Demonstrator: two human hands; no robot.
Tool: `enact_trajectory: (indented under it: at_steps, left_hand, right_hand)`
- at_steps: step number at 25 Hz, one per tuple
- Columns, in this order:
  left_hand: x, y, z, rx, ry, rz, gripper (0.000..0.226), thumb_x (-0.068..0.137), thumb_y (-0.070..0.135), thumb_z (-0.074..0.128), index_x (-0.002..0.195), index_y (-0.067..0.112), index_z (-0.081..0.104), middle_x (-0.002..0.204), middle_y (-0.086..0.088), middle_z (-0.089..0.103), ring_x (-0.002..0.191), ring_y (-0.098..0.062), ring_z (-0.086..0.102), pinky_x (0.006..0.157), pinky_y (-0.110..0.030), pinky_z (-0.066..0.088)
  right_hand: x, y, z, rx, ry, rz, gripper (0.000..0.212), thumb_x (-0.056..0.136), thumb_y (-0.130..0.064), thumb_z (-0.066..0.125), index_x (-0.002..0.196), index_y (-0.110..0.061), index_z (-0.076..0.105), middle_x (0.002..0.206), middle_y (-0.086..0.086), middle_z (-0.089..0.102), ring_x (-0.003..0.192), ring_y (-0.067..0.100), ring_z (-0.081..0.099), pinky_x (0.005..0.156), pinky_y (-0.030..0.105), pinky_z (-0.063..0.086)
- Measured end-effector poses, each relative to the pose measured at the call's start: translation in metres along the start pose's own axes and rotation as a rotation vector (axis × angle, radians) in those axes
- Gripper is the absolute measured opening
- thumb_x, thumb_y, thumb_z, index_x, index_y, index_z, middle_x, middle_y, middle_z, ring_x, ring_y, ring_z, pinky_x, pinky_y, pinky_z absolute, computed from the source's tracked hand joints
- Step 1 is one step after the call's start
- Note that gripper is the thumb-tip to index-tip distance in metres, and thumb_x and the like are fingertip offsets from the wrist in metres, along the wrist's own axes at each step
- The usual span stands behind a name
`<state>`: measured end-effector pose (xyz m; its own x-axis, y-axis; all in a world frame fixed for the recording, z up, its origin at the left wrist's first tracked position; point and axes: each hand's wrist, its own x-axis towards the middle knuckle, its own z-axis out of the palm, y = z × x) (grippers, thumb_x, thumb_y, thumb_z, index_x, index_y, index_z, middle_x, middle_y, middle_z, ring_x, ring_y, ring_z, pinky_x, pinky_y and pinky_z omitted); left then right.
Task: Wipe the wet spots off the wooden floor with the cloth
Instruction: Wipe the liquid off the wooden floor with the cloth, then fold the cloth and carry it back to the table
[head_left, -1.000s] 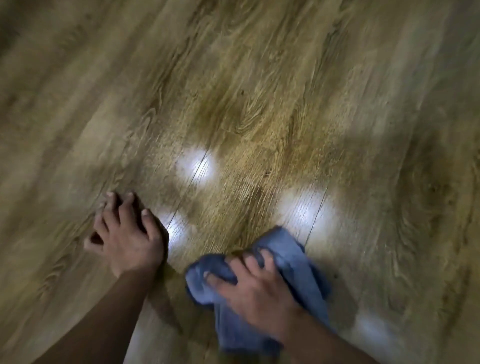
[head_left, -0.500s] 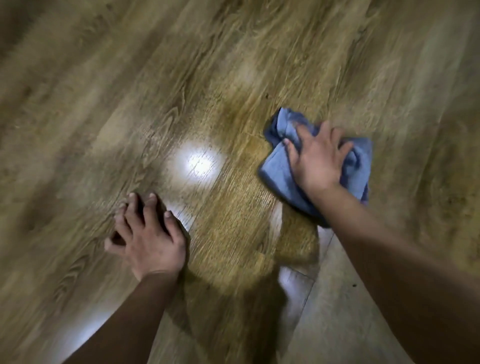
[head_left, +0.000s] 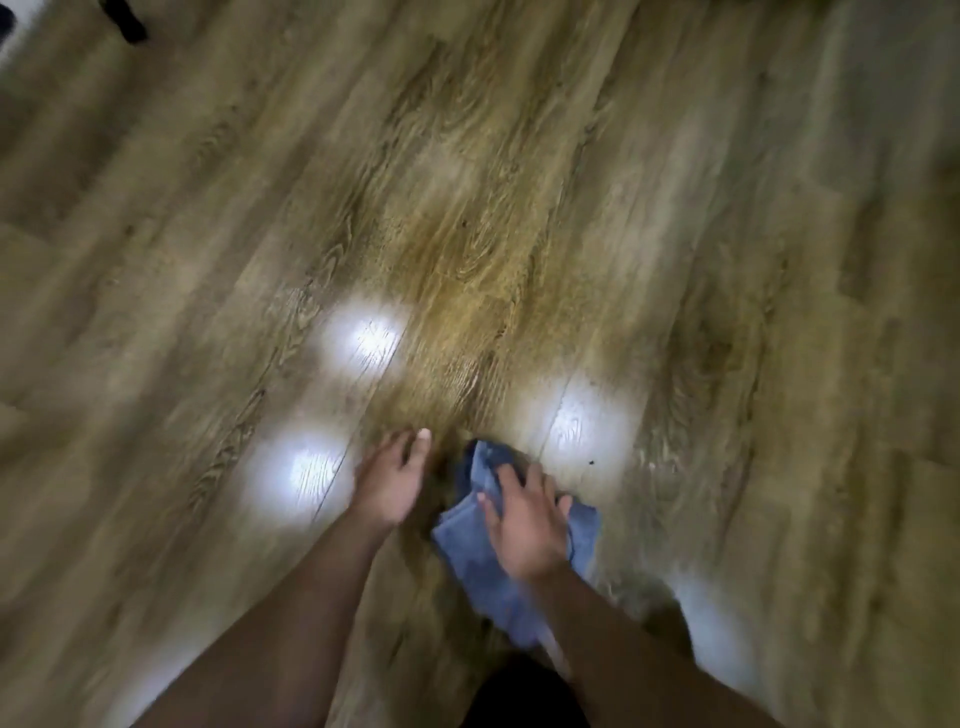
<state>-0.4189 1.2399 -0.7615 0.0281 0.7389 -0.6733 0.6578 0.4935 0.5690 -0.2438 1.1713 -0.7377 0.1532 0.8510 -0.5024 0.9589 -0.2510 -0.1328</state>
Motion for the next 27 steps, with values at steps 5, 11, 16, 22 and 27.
enact_trajectory:
  at_steps: [5,11,16,22,27]
  left_hand:
    - [-0.106,0.072,0.039,-0.543,-0.291,0.049,0.056,0.074,0.063,0.076,0.101,0.015,0.067,0.088,0.009,0.074,0.085,-0.006,0.068,0.073,-0.021,0.053]
    - [-0.152,0.168,-0.008,-0.547,-0.158,0.318,0.038,0.082,-0.012,0.073,0.082,0.017,0.049,0.074,0.004,0.056,0.062,-0.002,0.049,0.059,-0.02,0.041]
    - [-0.165,0.218,-0.055,-0.739,-0.111,0.338,0.038,0.083,-0.018,0.065,0.083,0.016,0.049,0.074,-0.003,0.055,0.068,-0.014,0.049,0.06,-0.027,0.04]
    - [-0.148,0.253,-0.086,-0.987,0.071,0.215,0.04,0.084,-0.02,0.059,0.097,0.018,0.057,0.09,-0.007,0.067,0.079,-0.02,0.063,0.076,-0.029,0.054]
    - [-0.142,0.292,-0.087,-0.708,0.181,0.269,0.07,0.086,0.001,0.069,0.143,0.028,0.04,0.138,-0.011,0.055,0.103,-0.014,0.061,0.082,-0.021,0.05]
  right_hand:
    - [-0.023,0.04,-0.098,0.562,0.095,0.126,0.034,0.098,-0.044,0.054,0.126,-0.026,0.051,0.114,0.008,0.049,0.112,0.034,0.051,0.099,0.055,0.04]
    - [-0.052,0.047,-0.198,1.255,0.15,0.234,0.038,0.093,-0.016,0.068,0.124,-0.016,0.046,0.113,0.015,0.066,0.087,0.013,0.069,0.077,0.03,0.056]
    - [-0.057,0.036,-0.252,1.858,-0.174,0.259,0.045,0.095,-0.047,0.057,0.113,-0.01,0.073,0.109,0.017,0.073,0.104,0.026,0.07,0.086,0.036,0.057]
    - [-0.028,0.021,-0.295,1.475,0.114,0.124,0.02,0.092,-0.023,0.07,0.105,-0.008,0.066,0.093,0.01,0.074,0.086,0.023,0.069,0.077,0.035,0.057]
    - [-0.011,0.061,-0.339,1.03,0.352,-0.222,0.006,0.095,-0.015,0.062,0.099,-0.017,0.065,0.088,-0.003,0.069,0.085,0.024,0.063,0.075,0.017,0.048]
